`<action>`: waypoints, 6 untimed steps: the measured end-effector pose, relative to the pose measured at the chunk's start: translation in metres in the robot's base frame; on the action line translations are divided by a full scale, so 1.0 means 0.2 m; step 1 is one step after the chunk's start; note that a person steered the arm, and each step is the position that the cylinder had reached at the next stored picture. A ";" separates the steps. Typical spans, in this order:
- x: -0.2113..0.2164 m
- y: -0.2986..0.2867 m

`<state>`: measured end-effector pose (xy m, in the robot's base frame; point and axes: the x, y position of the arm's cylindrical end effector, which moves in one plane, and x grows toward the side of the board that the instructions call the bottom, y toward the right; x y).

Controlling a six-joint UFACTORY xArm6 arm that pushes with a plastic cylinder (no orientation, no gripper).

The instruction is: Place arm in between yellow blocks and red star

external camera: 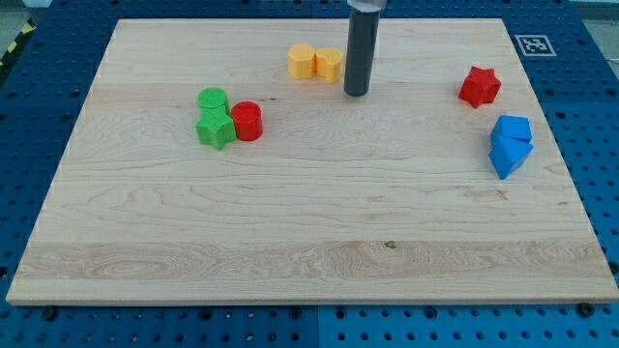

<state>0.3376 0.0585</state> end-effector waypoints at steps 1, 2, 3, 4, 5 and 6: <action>-0.01 0.05; -0.01 0.06; -0.05 0.06; -0.07 0.10; -0.09 0.19; -0.09 0.38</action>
